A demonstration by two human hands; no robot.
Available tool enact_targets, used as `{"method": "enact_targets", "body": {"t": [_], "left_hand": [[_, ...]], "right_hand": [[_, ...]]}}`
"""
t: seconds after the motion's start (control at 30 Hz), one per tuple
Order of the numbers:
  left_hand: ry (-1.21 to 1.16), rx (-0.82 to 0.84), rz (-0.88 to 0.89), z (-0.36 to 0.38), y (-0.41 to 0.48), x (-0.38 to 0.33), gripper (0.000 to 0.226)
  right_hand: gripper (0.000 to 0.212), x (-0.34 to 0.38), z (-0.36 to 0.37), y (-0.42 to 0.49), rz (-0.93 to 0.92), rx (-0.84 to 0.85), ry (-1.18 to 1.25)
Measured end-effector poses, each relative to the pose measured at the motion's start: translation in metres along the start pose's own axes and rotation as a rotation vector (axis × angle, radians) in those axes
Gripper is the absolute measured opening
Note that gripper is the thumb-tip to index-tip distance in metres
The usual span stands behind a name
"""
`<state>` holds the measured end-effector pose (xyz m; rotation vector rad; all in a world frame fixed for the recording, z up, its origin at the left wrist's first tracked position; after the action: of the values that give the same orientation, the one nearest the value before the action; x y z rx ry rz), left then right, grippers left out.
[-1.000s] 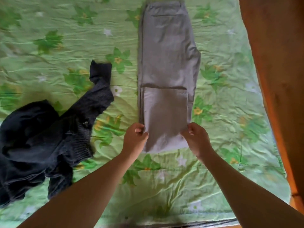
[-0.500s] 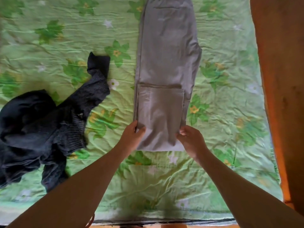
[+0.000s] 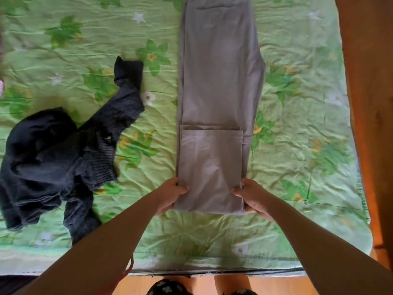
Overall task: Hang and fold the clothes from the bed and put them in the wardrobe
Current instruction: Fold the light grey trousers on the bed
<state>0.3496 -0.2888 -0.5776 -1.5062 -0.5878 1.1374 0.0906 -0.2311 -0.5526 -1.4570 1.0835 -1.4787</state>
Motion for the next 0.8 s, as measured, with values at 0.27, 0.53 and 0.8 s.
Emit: {"method": "enact_targets", "body": {"t": [0.27,0.53,0.8], "left_hand": [[0.035,-0.302,0.376,-0.005,0.013,-0.087,0.007],[-0.174,-0.294,0.775,-0.024,-0.022,-0.283,0.023],[0.143,-0.189,0.181,-0.037,0.048,-0.217,0.007]], "right_hand": [[0.035,0.068,-0.001,0.007,-0.318,-0.142,0.227],[0.027,0.235,-0.046,-0.017,-0.708,-0.154,0.439],[0.026,0.176,-0.060,0.057,-0.113,-0.175,0.025]]}}
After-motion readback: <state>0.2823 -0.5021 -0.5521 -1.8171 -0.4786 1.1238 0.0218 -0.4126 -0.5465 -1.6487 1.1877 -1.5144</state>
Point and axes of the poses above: each hand's wrist, its own y-axis towards the middle knuckle, its own z-axis out of the palm, x = y × z, the point moved 3 cm from there along y, towards the middle knuckle, and after that the axes turned 3 degrees about y, right-handed, at the moved point
